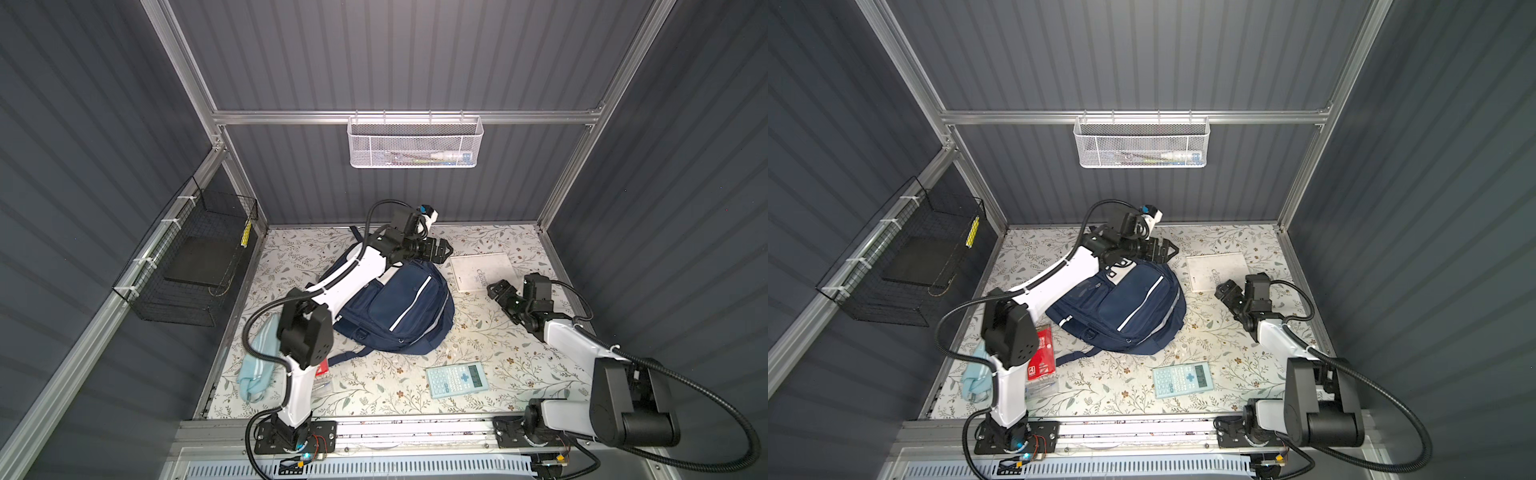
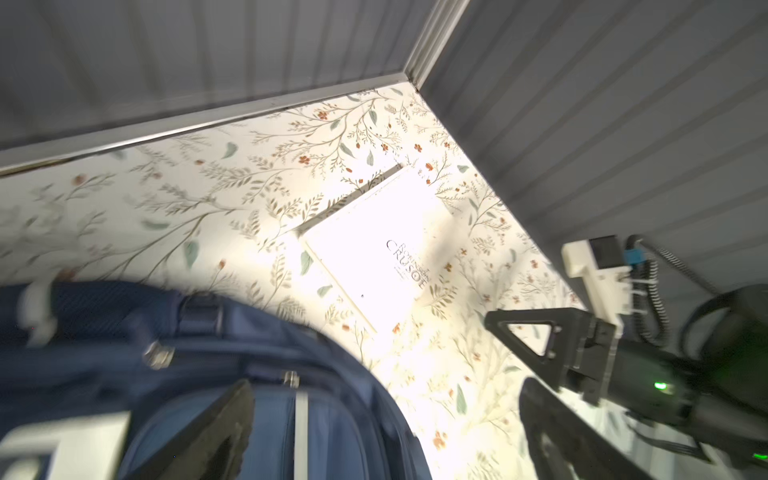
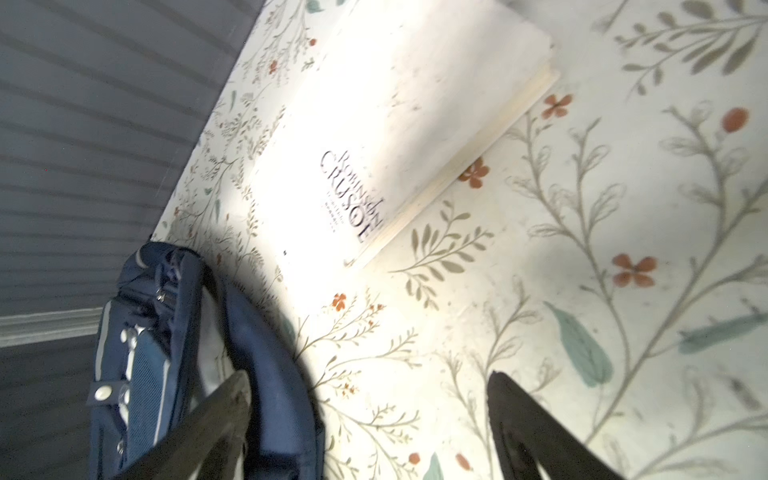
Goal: Pack the student bag
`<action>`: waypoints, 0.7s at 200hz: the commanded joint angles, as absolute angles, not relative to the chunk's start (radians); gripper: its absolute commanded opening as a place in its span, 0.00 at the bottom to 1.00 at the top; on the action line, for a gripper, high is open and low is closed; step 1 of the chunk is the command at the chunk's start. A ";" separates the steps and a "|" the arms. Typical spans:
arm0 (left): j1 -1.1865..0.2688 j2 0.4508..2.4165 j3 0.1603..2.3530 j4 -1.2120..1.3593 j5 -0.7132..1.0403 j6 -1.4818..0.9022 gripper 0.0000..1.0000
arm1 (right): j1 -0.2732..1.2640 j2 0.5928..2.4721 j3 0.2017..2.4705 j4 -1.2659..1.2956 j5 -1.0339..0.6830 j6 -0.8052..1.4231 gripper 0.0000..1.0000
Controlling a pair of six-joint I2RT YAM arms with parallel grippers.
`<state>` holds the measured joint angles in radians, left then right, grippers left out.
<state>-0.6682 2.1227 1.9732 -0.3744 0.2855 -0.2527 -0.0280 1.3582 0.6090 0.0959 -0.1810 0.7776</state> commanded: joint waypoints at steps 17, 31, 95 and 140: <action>-0.672 2.456 2.258 -0.441 0.322 -0.164 1.00 | -0.101 1.512 0.731 0.089 -0.269 0.769 0.91; -0.672 2.549 2.352 -0.430 0.319 -0.177 1.00 | -0.106 1.567 0.788 0.051 -0.274 0.745 0.92; -0.672 2.637 2.310 -0.204 0.341 -0.280 1.00 | -0.171 1.689 0.996 -0.152 -0.131 0.586 0.92; -0.685 2.673 2.291 -0.195 0.340 -0.425 1.00 | -0.185 1.927 1.393 -0.509 -0.055 0.366 0.90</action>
<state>-0.6739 2.6644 2.3226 -0.2115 0.3325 -0.3244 -0.1791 1.8179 1.2240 -0.2672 -0.1005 0.5148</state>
